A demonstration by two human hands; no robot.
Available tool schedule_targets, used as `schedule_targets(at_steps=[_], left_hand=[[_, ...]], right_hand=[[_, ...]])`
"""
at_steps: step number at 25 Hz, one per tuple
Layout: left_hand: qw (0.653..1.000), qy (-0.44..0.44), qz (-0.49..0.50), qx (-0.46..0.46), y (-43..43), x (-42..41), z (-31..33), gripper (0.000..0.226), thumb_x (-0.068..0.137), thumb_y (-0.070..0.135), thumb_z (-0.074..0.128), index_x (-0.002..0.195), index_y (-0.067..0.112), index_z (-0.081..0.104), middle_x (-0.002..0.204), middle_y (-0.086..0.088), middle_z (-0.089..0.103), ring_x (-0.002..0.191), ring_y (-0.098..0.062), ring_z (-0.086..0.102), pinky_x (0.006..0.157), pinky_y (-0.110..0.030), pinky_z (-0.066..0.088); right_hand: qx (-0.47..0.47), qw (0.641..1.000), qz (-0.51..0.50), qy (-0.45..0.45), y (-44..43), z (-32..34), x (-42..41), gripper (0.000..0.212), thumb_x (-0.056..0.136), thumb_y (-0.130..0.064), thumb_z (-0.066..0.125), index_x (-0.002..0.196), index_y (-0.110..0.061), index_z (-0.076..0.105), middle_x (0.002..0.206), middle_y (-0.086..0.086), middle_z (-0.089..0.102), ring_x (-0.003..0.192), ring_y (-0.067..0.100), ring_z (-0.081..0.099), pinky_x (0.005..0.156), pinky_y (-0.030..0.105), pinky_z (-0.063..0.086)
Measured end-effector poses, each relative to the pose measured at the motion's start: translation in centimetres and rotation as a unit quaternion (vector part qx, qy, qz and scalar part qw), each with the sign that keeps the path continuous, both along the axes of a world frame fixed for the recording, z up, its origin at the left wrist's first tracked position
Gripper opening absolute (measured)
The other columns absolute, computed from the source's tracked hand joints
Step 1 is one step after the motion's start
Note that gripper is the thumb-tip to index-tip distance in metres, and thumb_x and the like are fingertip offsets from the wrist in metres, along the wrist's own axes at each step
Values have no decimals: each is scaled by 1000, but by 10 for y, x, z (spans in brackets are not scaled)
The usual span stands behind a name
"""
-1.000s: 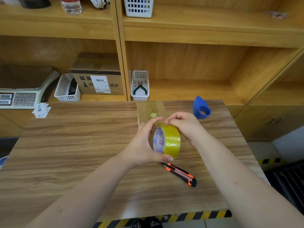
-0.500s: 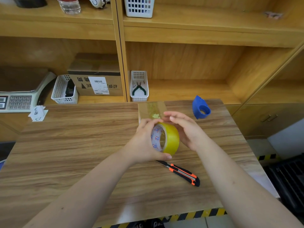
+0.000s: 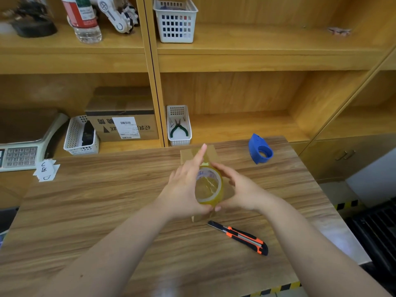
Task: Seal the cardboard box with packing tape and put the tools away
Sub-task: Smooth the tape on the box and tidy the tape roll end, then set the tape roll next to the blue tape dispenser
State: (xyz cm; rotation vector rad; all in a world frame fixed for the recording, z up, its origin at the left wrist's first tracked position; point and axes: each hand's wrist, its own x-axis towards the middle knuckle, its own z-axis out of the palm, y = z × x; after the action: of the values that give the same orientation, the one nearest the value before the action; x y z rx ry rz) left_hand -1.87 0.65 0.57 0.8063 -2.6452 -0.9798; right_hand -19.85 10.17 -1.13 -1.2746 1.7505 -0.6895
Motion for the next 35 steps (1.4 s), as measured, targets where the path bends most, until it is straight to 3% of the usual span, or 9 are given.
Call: schedule_targets(at_steps=[5, 9, 13, 15, 21, 25, 29, 32, 35], left_hand=[[996, 30, -51, -70, -11, -14, -5, 133, 62, 56, 80, 140, 55, -28, 155, 3, 24, 142, -17, 28, 113, -48, 32], [993, 87, 43, 62, -15, -32, -12, 132, 48, 54, 90, 147, 49, 3, 146, 9, 34, 136, -7, 34, 109, -34, 39], [967, 118, 144, 172, -15, -57, -24, 127, 47, 32, 96, 144, 45, 15, 119, 16, 43, 110, 5, 49, 81, -11, 42], [963, 108, 163, 188, -16, -74, -27, 114, 48, 29, 96, 140, 40, 28, 116, 19, 45, 106, 9, 48, 75, -7, 41], [954, 93, 204, 198, -21, -126, -33, 97, 49, 26, 95, 135, 22, 48, 115, 13, 58, 108, -9, 58, 92, -28, 52], [945, 106, 213, 223, -23, -158, -39, 94, 53, 22, 94, 135, 24, 48, 122, 8, 57, 103, -2, 56, 81, -16, 52], [934, 129, 213, 255, -25, -188, -46, 106, 59, 23, 92, 149, 25, 35, 133, 8, 54, 112, -8, 58, 95, -25, 49], [927, 139, 214, 276, -29, -217, -55, 96, 57, 29, 92, 142, 24, 47, 132, 4, 60, 109, -12, 64, 94, -32, 54], [915, 147, 223, 302, -25, -245, -65, 93, 48, 42, 88, 134, 29, 56, 127, 11, 62, 106, -16, 67, 94, -40, 55]], right_hand=[[-75, 993, -64, 70, -5, 2, 0, 115, 44, -29, 94, 144, -32, 35, 139, -6, 44, 128, 11, 44, 112, 35, 36], [-115, 985, -109, 63, -5, 1, -20, 108, 48, -27, 94, 140, -36, 39, 136, -11, 45, 123, 6, 45, 107, 31, 38], [-130, 981, -139, 34, -10, -6, -51, 102, 52, -24, 93, 139, -36, 41, 137, -12, 46, 120, 0, 44, 95, 11, 34], [-132, 981, -140, 26, -13, -10, -67, 100, 53, -22, 93, 137, -36, 41, 135, -12, 47, 120, -2, 44, 95, 11, 35], [-131, 983, -131, 10, -23, -18, -118, 98, 57, -18, 92, 136, -42, 39, 135, -13, 46, 123, 0, 43, 99, 20, 41], [-130, 982, -140, -7, -26, -27, -147, 99, 57, -20, 91, 139, -39, 39, 138, -13, 46, 127, 0, 42, 106, 28, 41], [-126, 975, -175, -48, -25, -36, -177, 102, 55, -23, 93, 141, -35, 39, 139, -16, 46, 129, 0, 42, 103, 17, 40], [-125, 967, -203, -95, -22, -40, -203, 100, 57, -15, 92, 141, -33, 40, 131, -23, 48, 123, -5, 48, 103, 31, 47], [-124, 961, -225, -107, -21, -47, -225, 97, 58, -9, 91, 137, -37, 41, 136, -14, 49, 125, 3, 49, 103, 36, 48]])
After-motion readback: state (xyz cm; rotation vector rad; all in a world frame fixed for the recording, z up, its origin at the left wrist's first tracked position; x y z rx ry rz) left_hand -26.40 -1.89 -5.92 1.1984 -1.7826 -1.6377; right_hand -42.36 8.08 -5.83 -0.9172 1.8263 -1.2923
